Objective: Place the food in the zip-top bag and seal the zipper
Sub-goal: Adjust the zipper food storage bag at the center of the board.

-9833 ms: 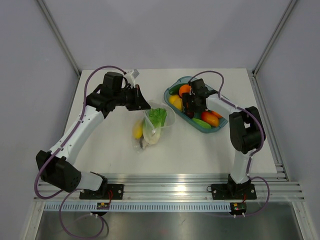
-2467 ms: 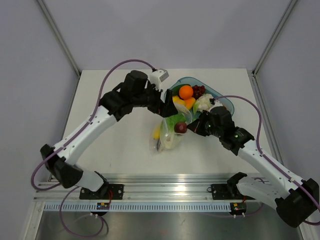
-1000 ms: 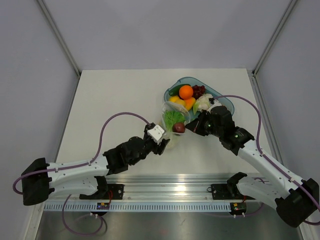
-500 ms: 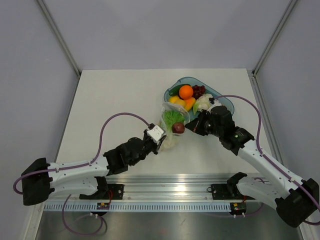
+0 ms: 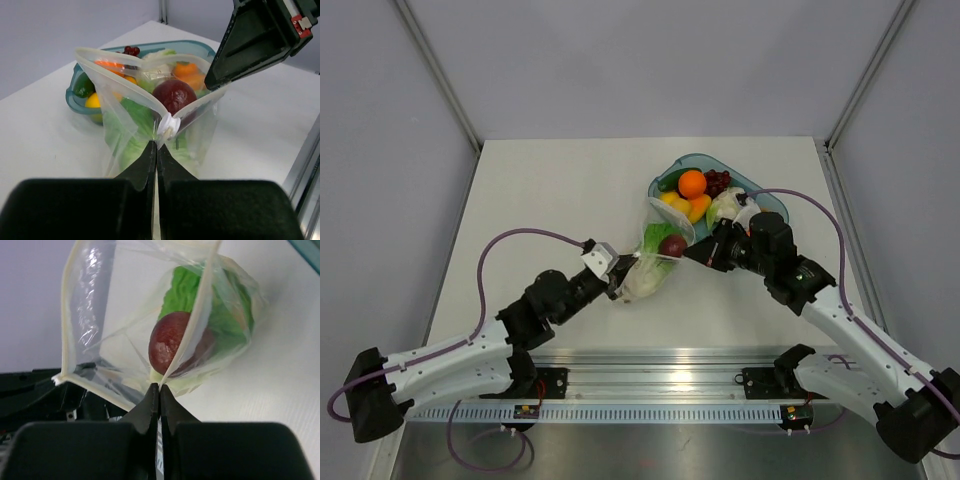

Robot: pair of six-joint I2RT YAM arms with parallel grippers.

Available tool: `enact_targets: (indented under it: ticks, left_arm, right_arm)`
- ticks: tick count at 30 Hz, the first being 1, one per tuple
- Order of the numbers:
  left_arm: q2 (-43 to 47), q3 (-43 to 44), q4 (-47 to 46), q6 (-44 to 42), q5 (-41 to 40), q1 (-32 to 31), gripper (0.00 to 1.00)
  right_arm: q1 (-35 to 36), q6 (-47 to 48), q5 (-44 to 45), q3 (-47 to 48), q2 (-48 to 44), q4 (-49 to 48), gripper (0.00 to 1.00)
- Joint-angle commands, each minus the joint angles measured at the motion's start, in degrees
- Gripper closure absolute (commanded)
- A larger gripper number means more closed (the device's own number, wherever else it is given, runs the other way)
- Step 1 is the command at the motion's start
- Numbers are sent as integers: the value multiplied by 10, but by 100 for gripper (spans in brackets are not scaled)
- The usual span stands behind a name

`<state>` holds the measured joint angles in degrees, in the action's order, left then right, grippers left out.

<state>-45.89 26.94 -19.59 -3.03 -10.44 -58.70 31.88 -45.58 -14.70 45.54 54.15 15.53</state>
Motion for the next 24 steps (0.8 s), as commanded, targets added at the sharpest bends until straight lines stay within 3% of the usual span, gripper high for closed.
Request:
enact_targets:
  ticks: [1,3,7,11,14,19,24]
  left_arm:
    - [31,9,-55,-4,91,44,100]
    - [33,25,-44,-8,116,59,100]
    - [24,58,-10,-7,195,96,100]
    - [4,80,-4,-6,240,112,100]
    - [-7,86,-16,-1,259,122,100]
    - [-17,96,-24,-1,299,135,100]
    - [-32,123,1,-2,359,157,100]
  right_arm:
    - [0,44,-66,6,-25,-32,94]
    - [-1,86,-90,17,-33,-10,88]
    - [-1,172,-75,67,-36,85,63]
    - [-1,228,-47,127,-36,153,47]
    - [-1,267,-33,167,-26,187,44]
    - [-1,355,-23,231,-12,220,49]
    - [0,472,-124,264,3,180,49]
